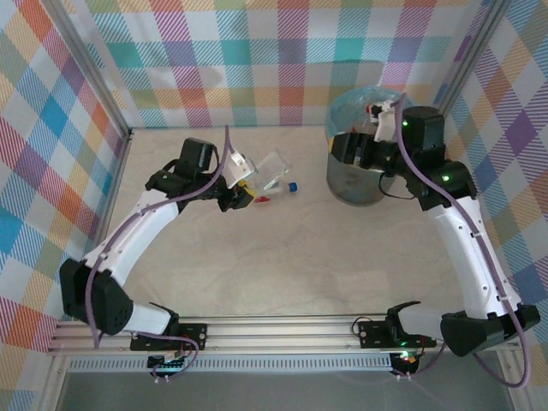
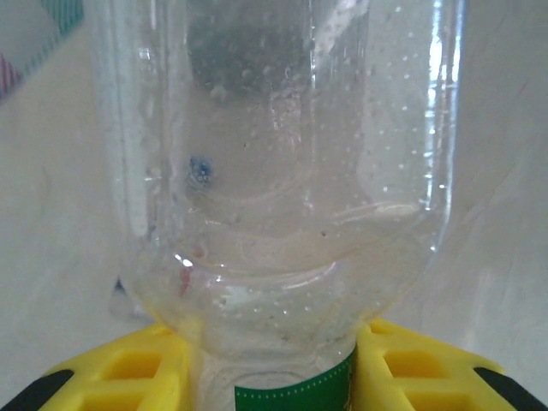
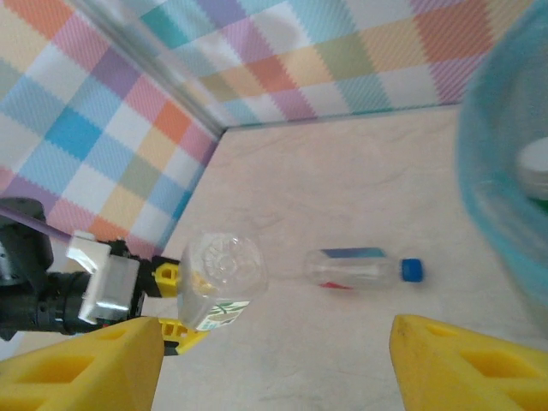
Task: Put the plastic bottles in the bin
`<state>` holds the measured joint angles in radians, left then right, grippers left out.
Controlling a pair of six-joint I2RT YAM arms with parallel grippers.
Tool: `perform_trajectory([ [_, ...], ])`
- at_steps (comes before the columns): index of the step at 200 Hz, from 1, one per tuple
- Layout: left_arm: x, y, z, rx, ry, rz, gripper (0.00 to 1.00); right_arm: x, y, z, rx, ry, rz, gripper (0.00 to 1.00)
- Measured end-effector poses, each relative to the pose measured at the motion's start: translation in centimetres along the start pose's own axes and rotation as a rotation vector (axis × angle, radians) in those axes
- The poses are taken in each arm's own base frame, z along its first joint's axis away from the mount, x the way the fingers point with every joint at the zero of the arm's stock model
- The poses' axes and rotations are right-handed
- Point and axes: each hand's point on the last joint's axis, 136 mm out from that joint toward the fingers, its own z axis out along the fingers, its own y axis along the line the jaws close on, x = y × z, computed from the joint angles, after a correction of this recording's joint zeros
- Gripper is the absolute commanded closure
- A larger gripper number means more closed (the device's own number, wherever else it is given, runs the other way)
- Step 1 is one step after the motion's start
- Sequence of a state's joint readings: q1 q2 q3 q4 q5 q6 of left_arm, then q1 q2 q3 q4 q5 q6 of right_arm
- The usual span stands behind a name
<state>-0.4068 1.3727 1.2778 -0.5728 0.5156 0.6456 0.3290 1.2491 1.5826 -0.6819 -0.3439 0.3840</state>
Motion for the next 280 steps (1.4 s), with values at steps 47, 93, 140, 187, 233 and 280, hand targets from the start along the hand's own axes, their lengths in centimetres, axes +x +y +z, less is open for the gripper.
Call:
perform_trajectory([
  [47, -5.2, -4.1, -2.8, 0.039, -0.165, 0.048, 0.67, 2.2, 4.1, 2.8, -0.12, 0.103, -0.026, 0.24],
  [93, -6.3, -5.6, -3.3, 0.056, -0.191, 0.047, 0.67, 2.3, 6.2, 3.2, -0.183, 0.111, -0.043, 0.18],
  [140, -6.4, -6.2, -3.1, 0.068, -0.191, 0.033, 0.67, 2.2, 7.0, 3.2, -0.207, 0.105, -0.055, 0.16],
  [187, -6.6, -6.3, -3.4, 0.07, -0.198, 0.031, 0.68, 2.1, 7.7, 3.0, -0.237, 0.102, -0.065, 0.15],
  [233, -7.0, -6.3, -3.7, 0.065, -0.208, 0.037, 0.68, 1.6, 8.4, 2.9, -0.268, 0.084, -0.075, 0.1],
  [280, -7.1, -6.3, -3.7, 0.065, -0.209, 0.038, 0.68, 1.6, 8.7, 2.8, -0.286, 0.083, -0.083, 0.08],
])
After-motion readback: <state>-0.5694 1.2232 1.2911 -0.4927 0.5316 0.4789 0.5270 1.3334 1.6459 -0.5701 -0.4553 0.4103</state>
